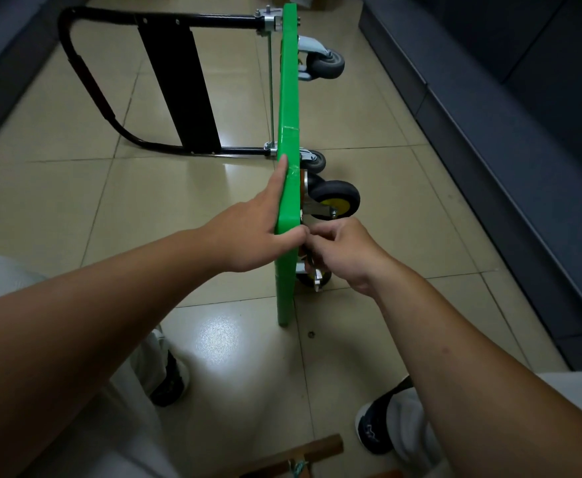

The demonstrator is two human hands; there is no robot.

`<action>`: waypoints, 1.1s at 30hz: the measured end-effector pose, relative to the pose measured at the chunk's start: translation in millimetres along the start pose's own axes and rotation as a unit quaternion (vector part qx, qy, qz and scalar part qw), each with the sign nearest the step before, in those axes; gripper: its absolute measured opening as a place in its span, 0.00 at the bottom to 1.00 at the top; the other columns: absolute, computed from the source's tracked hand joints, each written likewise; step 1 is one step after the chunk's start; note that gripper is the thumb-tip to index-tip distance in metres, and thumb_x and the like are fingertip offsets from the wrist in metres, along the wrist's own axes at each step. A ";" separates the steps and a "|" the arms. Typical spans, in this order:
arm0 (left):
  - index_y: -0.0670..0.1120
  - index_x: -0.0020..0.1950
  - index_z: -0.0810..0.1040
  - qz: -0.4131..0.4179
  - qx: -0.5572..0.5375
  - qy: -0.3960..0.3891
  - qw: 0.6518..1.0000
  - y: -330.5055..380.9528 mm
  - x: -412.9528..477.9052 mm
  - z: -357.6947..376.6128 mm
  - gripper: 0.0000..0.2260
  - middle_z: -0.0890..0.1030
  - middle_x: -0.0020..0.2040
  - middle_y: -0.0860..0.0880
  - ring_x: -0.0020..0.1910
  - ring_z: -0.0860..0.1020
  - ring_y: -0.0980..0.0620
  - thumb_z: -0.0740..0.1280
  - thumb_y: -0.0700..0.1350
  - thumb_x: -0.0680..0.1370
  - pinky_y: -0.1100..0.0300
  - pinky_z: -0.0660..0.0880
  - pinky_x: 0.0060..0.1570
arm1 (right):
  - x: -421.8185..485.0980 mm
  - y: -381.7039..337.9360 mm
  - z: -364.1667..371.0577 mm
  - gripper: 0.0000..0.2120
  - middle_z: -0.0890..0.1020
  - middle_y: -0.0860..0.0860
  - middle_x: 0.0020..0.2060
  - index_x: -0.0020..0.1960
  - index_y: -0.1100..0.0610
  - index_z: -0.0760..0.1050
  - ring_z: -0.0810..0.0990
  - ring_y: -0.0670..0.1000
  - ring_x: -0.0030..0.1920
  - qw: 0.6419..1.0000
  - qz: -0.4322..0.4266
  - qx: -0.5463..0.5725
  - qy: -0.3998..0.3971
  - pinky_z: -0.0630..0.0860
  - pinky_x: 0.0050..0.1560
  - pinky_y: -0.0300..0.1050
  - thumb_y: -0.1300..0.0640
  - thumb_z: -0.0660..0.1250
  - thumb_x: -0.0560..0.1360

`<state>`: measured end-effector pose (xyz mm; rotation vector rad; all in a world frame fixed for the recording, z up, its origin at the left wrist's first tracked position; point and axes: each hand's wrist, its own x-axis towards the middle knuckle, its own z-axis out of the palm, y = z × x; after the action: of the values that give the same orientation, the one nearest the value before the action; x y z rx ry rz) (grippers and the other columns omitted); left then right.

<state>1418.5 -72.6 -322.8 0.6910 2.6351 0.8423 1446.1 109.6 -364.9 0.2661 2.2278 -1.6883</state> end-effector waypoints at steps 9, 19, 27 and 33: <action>0.58 0.79 0.28 0.001 0.010 0.007 1.000 -2.8 -0.6 0.4 0.45 0.74 0.69 0.45 0.47 0.80 0.49 0.64 0.59 0.81 0.52 0.78 0.50 | 5.0 36.1 10.1 0.12 0.87 0.49 0.47 0.61 0.52 0.82 0.86 0.47 0.49 0.997 -0.068 0.019 0.012 0.83 0.50 0.44 0.62 0.69 0.79; 0.58 0.79 0.28 -0.003 0.005 -0.006 1.000 -2.9 0.7 -1.9 0.48 0.74 0.62 0.52 0.42 0.78 0.58 0.61 0.65 0.75 0.54 0.77 0.47 | 52.8 75.6 10.3 0.15 0.86 0.48 0.51 0.64 0.58 0.81 0.84 0.49 0.54 0.995 -0.086 -0.021 0.052 0.82 0.57 0.48 0.65 0.71 0.77; 0.58 0.79 0.28 0.004 0.008 -0.019 1.000 -6.5 1.0 -2.3 0.48 0.73 0.70 0.48 0.41 0.77 0.59 0.63 0.64 0.77 0.58 0.75 0.46 | 73.7 85.7 9.7 0.14 0.86 0.51 0.53 0.62 0.58 0.82 0.84 0.53 0.56 0.992 -0.110 -0.051 0.035 0.81 0.59 0.55 0.65 0.70 0.77; 0.59 0.78 0.27 0.005 0.017 -0.011 1.000 -4.9 -0.1 -2.0 0.47 0.72 0.72 0.46 0.48 0.80 0.48 0.63 0.65 0.78 0.51 0.78 0.53 | 39.0 116.3 -4.2 0.09 0.84 0.49 0.41 0.55 0.53 0.84 0.82 0.45 0.40 0.979 -0.015 -0.190 0.071 0.79 0.43 0.39 0.61 0.69 0.77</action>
<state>1416.0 -77.1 -324.2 0.7177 2.6346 0.7911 1449.2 144.1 -482.7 0.2644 2.6132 -1.2535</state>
